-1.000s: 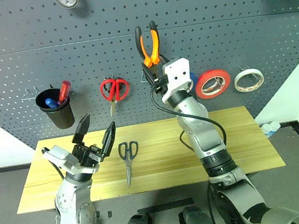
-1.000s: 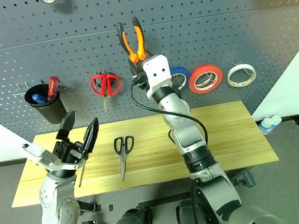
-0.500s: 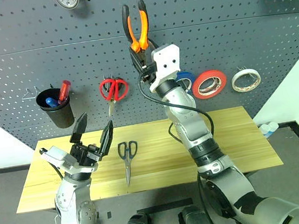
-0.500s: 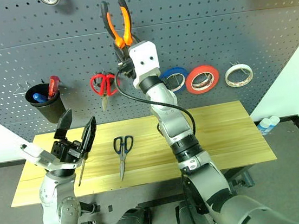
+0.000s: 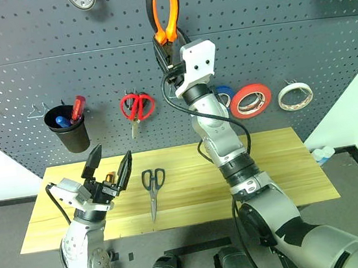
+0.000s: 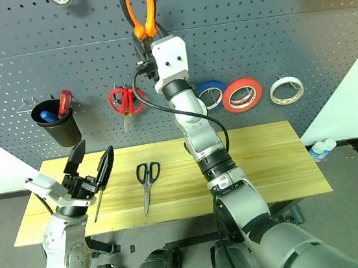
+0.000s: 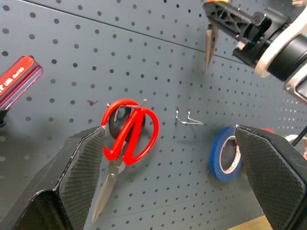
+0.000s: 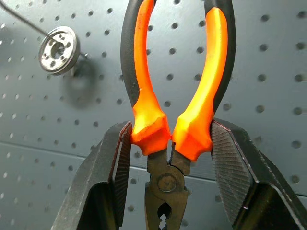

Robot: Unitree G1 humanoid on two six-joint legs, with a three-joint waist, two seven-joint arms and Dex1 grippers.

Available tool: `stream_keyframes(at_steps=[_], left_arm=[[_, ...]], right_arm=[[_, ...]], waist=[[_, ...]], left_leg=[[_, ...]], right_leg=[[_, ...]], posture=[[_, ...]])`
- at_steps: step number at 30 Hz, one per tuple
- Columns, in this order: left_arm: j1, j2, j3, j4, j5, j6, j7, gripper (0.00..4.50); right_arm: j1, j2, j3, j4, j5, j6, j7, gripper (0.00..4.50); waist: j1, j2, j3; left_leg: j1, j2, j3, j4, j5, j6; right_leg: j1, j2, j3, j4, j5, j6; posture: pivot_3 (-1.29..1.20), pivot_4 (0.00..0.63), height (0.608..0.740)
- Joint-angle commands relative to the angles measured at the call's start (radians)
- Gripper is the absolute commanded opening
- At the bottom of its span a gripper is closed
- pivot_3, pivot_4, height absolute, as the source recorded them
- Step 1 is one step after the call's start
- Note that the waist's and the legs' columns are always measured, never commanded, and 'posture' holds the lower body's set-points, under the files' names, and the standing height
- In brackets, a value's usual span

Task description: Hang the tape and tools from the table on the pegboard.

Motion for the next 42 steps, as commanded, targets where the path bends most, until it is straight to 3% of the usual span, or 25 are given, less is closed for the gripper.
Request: stream_keyframes(at_steps=[1, 15, 33, 42], left_arm=[[0.014, 0.015, 0.006, -0.058, -0.002, 0.01, 0.006, 4.48], [0.076, 0.027, 0.0, -0.162, -0.008, 0.068, 0.024, 4.48], [0.172, 0.039, 0.006, -0.281, -0.019, 0.109, 0.056, 4.48], [0.174, 0.038, -0.007, -0.271, -0.018, 0.116, 0.051, 4.48]], right_arm=[[-0.05, 0.002, -0.029, 0.056, -0.025, -0.076, -0.065, 2.09], [-0.208, 0.031, -0.045, 0.424, -0.065, -0.217, -0.211, 2.09], [-0.193, 0.068, -0.038, 0.445, -0.062, -0.231, -0.222, 2.09], [-0.204, 0.039, -0.042, 0.462, -0.086, -0.218, -0.25, 2.09]], waist=[[0.0, 0.001, 0.001], [0.003, 0.014, 0.02], [0.023, 0.012, 0.068], [0.023, 0.012, 0.069]], left_leg=[[0.0, 0.0, 0.0, 0.0, 0.0, 0.0], [0.0, 0.0, 0.0, -0.002, 0.0, 0.0], [-0.002, 0.0, 0.0, -0.006, 0.0, 0.0], [-0.002, 0.0, 0.0, -0.013, 0.0, -0.001]], right_leg=[[0.0, 0.0, 0.0, 0.0, 0.0, 0.0], [0.0, 0.0, 0.001, -0.001, 0.0, -0.001], [-0.002, -0.001, 0.001, -0.005, 0.0, -0.001], [-0.004, -0.001, 0.001, -0.006, -0.002, -0.003]], posture=[[0.08, 0.139, 0.717], [0.11, 0.187, 0.717], [0.14, 0.24, 0.717], [0.12, 0.223, 0.717]])
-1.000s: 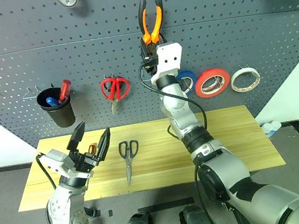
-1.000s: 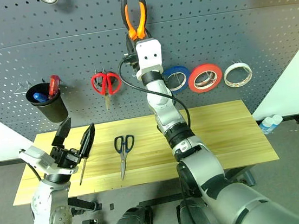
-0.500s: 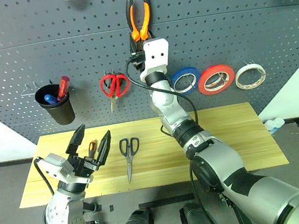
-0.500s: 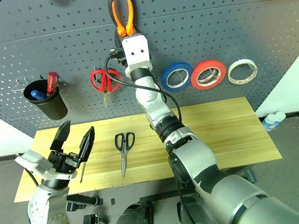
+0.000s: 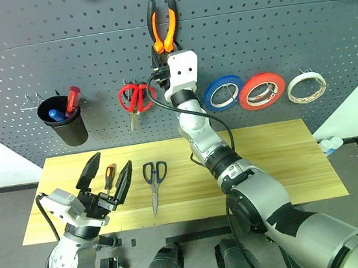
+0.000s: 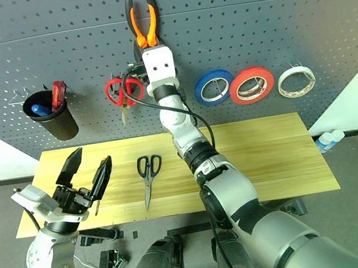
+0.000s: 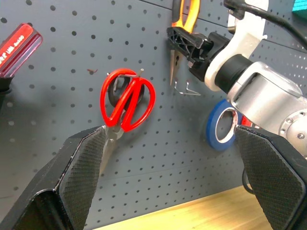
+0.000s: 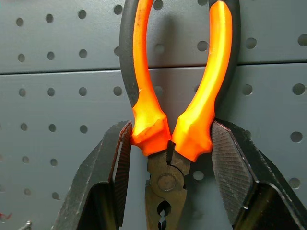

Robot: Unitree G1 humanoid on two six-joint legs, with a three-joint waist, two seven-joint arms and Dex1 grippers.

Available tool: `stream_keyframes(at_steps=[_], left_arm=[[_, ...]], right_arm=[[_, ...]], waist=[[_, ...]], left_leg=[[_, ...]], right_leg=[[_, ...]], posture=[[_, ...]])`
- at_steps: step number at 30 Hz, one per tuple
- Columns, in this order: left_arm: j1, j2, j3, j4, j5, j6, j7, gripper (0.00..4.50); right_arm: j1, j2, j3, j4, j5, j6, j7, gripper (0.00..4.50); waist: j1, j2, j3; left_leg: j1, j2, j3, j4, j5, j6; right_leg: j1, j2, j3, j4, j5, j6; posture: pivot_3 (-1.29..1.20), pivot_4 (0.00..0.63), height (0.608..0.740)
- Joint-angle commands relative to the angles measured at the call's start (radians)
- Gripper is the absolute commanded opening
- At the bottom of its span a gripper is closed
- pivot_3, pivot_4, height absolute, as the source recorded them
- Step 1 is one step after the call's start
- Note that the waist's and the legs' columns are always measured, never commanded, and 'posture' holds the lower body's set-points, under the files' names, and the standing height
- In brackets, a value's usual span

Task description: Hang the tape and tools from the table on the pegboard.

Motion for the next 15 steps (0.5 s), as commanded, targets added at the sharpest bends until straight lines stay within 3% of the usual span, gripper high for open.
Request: stream_keyframes(at_steps=[1, 15], left_arm=[[-0.011, -0.002, -0.004, -0.006, -0.001, -0.005, -0.003, 4.48], [-0.092, -0.026, -0.027, 0.084, 0.005, -0.026, -0.037, 4.48]], right_arm=[[-0.026, -0.015, -0.007, -0.006, -0.014, -0.009, -0.023, 2.09], [-0.023, -0.057, -0.007, -0.032, -0.046, 0.013, -0.039, 2.09]], waist=[[0.0, 0.0, 0.0], [-0.003, -0.001, -0.001]], left_leg=[[0.0, 0.0, 0.0, 0.0, 0.0, 0.0], [0.0, 0.0, 0.0, 0.0, 0.002, -0.003]], right_leg=[[0.0, 0.0, 0.0, 0.0, 0.0, 0.0], [-0.001, 0.0, 0.0, 0.0, 0.0, 0.0]], posture=[[0.11, 0.215, 0.717], [0.07, 0.172, 0.717]])
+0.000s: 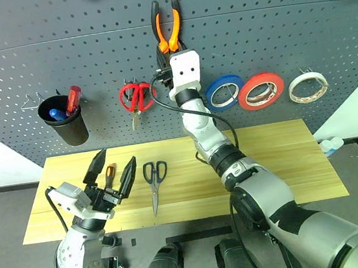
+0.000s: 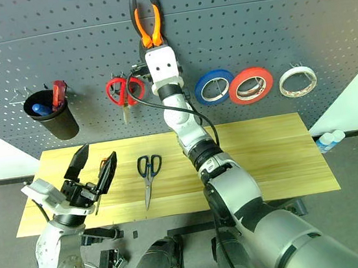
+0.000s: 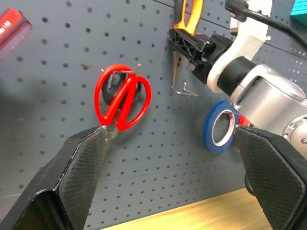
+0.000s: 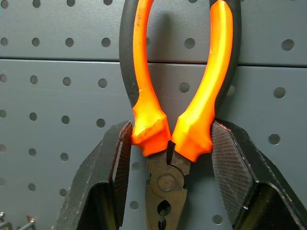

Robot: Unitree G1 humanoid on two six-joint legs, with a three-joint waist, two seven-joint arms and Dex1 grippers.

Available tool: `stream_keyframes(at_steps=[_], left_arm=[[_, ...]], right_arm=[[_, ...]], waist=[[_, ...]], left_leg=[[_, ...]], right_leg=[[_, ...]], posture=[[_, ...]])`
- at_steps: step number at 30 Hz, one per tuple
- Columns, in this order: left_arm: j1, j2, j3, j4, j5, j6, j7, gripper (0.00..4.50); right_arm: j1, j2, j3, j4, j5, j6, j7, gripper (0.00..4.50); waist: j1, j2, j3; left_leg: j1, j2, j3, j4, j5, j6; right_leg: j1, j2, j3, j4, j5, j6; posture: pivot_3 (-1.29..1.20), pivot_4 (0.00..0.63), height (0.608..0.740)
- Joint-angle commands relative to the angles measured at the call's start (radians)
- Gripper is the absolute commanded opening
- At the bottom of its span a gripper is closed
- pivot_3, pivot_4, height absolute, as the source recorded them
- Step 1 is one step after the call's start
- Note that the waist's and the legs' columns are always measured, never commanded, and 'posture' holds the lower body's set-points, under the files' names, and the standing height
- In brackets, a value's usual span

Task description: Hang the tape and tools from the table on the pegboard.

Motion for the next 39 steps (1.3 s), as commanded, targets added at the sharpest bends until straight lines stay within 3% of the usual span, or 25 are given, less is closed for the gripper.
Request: stream_keyframes(at_steps=[1, 32, 39], left_arm=[[-0.014, -0.003, -0.003, -0.001, 0.003, -0.021, -0.012, 4.48], [0.006, 0.021, 0.008, -0.029, -0.008, 0.001, -0.019, 4.48], [-0.003, 0.017, 0.007, -0.019, -0.005, -0.004, -0.019, 4.48]], right_arm=[[-0.023, -0.02, -0.013, -0.039, 0.0, 0.007, -0.015, 2.09], [0.108, 0.011, 0.004, -0.145, -0.003, 0.097, -0.014, 2.09], [0.112, 0.02, 0.005, -0.159, -0.001, 0.118, -0.003, 4.38]], waist=[[0.0, 0.0, 0.0], [-0.002, 0.0, 0.0], [-0.002, 0.0, 0.0]], left_leg=[[0.0, 0.0, 0.0, 0.0, 0.0, 0.0], [0.0, 0.001, -0.001, -0.003, 0.003, -0.001], [0.0, 0.001, -0.001, -0.003, 0.003, -0.001]], right_leg=[[0.0, 0.0, 0.0, 0.0, 0.0, 0.0], [0.001, 0.0, 0.0, 0.0, 0.001, -0.001], [0.001, 0.0, 0.0, 0.0, 0.001, -0.001]], posture=[[0.07, 0.17, 0.717], [0.08, 0.194, 0.717], [0.08, 0.191, 0.717]])
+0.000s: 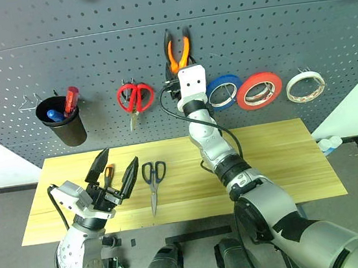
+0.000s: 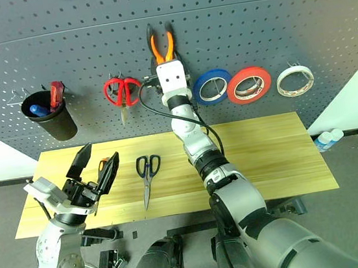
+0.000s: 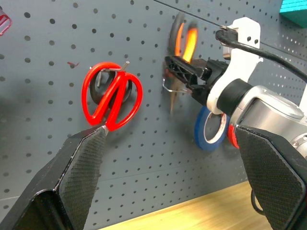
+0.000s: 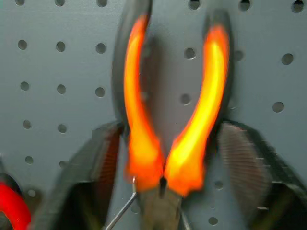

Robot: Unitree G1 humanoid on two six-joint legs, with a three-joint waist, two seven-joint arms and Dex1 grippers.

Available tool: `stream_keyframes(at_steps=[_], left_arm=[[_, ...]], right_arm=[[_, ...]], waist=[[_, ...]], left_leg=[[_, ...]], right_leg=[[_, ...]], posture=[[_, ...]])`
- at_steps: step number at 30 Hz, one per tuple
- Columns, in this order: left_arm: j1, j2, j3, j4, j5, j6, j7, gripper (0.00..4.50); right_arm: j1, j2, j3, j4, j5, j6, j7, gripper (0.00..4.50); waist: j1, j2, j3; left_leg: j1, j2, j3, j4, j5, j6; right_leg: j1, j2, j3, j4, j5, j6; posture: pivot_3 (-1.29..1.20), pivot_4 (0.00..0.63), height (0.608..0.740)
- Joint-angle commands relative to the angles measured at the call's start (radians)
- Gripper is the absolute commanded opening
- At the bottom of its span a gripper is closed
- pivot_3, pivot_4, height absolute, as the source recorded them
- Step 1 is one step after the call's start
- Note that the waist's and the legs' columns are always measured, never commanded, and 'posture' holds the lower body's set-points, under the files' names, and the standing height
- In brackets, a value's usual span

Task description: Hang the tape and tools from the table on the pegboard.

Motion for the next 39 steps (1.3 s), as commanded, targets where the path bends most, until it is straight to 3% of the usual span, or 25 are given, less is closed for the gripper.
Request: stream_keyframes(at_steps=[1, 12, 39], left_arm=[[-0.001, 0.003, 0.007, -0.014, 0.0, -0.007, 0.0, 4.48], [-0.012, -0.001, 0.005, 0.0, 0.004, -0.016, -0.004, 4.48], [-0.086, -0.032, -0.005, 0.104, 0.018, -0.059, -0.05, 4.48]], right_arm=[[-0.01, 0.005, 0.002, -0.049, 0.004, 0.004, 0.001, 4.49], [0.011, 0.006, 0.01, -0.095, 0.005, 0.028, 0.016, 4.49], [0.231, -0.038, 0.042, -0.466, -0.003, 0.204, 0.116, 4.49]], waist=[[0.001, 0.0, 0.0], [0.001, 0.0, 0.0], [0.005, -0.004, -0.006]], left_leg=[[0.0, 0.0, 0.0, 0.0, 0.0, 0.0], [0.0, 0.0, 0.0, 0.0, 0.0, 0.0], [0.0, 0.0, 0.0, -0.001, 0.0, -0.001]], right_leg=[[0.0, 0.0, 0.0, 0.0, 0.0, 0.0], [0.0, 0.0, 0.0, 0.0, 0.0, 0.0], [-0.001, 0.0, -0.001, -0.001, 0.0, 0.0]], posture=[[0.08, 0.191, 0.717], [0.08, 0.182, 0.717], [0.04, 0.113, 0.717]])
